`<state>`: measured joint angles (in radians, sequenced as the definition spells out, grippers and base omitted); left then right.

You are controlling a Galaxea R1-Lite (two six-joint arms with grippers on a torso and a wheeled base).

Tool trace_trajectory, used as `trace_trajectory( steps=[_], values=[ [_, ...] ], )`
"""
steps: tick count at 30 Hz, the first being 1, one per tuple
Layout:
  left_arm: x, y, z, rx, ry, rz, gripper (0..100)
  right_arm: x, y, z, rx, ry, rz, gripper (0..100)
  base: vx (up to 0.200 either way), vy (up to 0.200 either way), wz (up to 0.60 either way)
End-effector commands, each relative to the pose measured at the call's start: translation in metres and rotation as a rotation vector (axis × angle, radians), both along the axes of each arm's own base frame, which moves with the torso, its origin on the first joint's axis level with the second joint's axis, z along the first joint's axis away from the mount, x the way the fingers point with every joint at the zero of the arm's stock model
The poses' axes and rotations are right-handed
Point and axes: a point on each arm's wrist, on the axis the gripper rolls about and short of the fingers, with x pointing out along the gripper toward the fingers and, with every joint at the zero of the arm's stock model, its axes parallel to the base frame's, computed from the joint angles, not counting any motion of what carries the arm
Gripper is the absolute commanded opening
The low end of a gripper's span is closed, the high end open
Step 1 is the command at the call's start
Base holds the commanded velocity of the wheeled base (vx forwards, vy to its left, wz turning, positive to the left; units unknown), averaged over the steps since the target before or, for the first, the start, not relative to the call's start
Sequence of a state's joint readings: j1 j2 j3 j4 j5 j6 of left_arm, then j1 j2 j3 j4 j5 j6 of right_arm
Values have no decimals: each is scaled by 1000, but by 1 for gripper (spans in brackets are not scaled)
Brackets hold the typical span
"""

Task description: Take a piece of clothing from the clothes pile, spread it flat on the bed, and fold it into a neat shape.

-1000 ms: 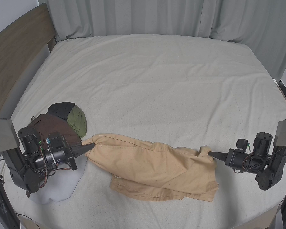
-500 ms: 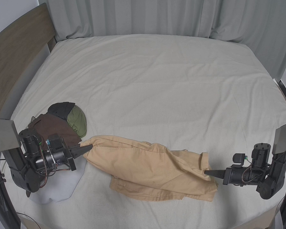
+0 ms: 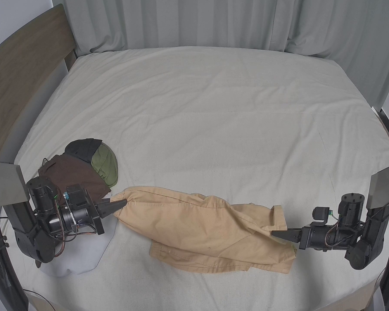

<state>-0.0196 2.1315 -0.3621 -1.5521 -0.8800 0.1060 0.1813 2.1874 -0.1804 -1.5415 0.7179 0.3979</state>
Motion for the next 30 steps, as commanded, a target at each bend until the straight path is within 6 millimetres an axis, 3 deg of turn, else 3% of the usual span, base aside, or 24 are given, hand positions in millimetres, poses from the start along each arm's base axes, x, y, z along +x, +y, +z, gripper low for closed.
trace_trajectory(
  steps=[1,10,21,30],
  values=[
    [0,-1,0,0,-1,-4,0,6,2,2,8,-20,1,100,0,0,0],
    [0,-2,1,0,-2,-7,0,20,6,6,31,-62,5,100,0,0,0],
    [1,-2,2,1,-11,-7,0,13,16,12,47,-54,45,100,0,0,0],
    [2,-2,2,0,-14,-7,0,3,24,41,85,-148,120,100,0,0,0]
  ],
)
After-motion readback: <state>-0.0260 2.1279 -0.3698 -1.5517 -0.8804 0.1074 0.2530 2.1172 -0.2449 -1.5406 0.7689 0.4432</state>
